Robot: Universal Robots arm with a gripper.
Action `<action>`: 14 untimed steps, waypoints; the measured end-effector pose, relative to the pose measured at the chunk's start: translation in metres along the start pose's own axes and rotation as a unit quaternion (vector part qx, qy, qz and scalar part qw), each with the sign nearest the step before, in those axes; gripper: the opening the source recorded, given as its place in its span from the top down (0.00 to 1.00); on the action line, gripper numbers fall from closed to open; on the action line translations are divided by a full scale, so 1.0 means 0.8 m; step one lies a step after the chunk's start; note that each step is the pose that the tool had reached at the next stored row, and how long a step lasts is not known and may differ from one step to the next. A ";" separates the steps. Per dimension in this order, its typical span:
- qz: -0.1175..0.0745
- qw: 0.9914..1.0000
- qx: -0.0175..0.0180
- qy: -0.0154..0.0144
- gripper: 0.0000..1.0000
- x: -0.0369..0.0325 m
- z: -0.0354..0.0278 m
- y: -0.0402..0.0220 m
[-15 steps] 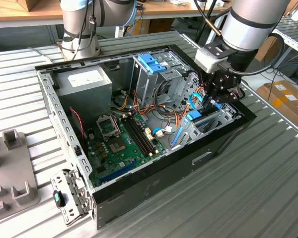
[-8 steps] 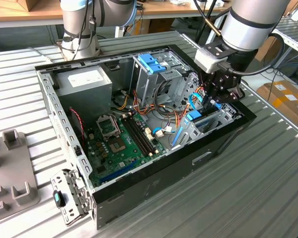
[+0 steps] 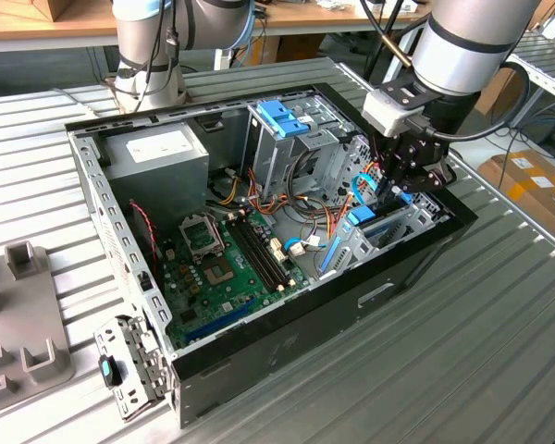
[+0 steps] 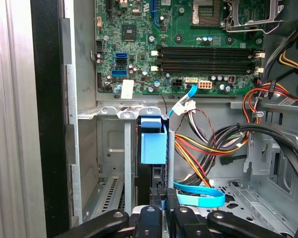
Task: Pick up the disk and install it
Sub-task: 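Insert the first disk wire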
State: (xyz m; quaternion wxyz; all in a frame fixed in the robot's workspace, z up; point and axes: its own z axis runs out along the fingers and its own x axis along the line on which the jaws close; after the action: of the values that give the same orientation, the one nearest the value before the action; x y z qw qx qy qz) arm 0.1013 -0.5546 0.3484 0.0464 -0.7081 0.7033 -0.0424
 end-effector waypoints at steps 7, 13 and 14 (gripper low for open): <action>0.000 1.000 0.000 0.000 0.84 0.0000 0.0011 0.0001; 0.000 1.000 0.000 0.000 0.84 0.0004 0.0024 0.0000; 0.000 1.000 0.000 0.000 0.84 0.0004 0.0029 0.0001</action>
State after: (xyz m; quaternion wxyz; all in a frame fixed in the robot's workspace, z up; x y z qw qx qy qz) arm 0.1016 -0.5549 0.3461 0.0464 -0.7081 0.7033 -0.0423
